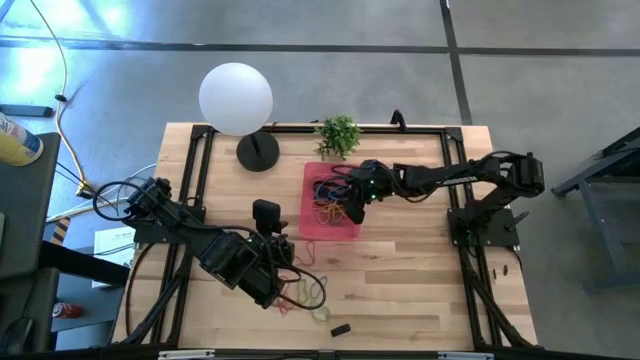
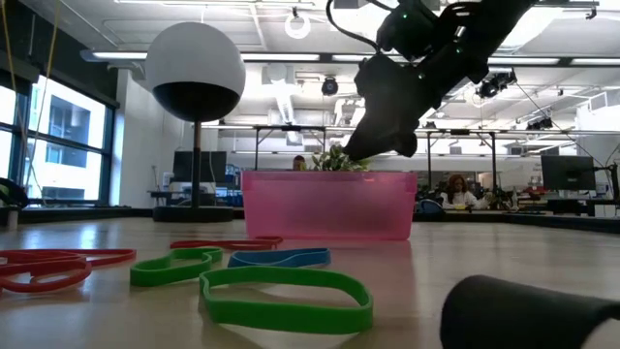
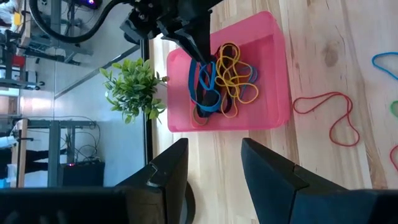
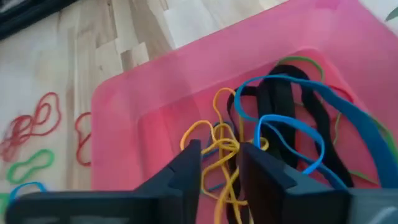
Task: Pick and place rubber bands into bin
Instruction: Put the red rubber band into the red bin
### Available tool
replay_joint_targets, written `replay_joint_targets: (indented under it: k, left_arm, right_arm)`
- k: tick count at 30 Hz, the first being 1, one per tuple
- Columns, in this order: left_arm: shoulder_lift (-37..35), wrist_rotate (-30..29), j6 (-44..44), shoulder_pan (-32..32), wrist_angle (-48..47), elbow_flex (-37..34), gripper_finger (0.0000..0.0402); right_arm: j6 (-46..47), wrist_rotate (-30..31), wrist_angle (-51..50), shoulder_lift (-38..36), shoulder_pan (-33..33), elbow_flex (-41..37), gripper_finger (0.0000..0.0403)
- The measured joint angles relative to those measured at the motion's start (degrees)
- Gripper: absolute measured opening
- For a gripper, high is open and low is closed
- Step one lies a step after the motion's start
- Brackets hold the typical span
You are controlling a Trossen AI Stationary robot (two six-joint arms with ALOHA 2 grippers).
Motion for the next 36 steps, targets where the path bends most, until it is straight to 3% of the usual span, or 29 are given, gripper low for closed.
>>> replay_joint_targets:
  k: [8, 13, 18, 23, 36]
  left_arm:
    - [0.0, 2.4, 0.39, 0.0, 0.01, -0.02, 0.0138]
    - [0.0, 4.92, 0.48, -0.02, 0.02, -0.02, 0.0138]
    - [0.0, 7.94, 0.51, -0.02, 0.97, -0.03, 0.0138]
    - [0.12, 10.54, 4.29, -0.02, 9.74, -3.5, 0.0138]
    - [0.09, 21.6, 3.44, 0.0, 30.39, -21.34, 0.0138]
  right_arm:
    - [-0.15, -9.89, 0.71, -0.05, 1.76, 0.0, 0.0164]
    - [-1.78, -10.53, 0.69, -0.07, 6.83, 0.0, 0.0183]
    - [-3.32, -9.83, 0.71, -0.09, 12.76, 0.0, 0.0183]
    - [-3.08, -7.38, 0.67, -0.11, 18.14, 0.0, 0.017]
    - [-0.5, 2.46, -5.13, -3.27, 30.3, 0.0, 0.0136]
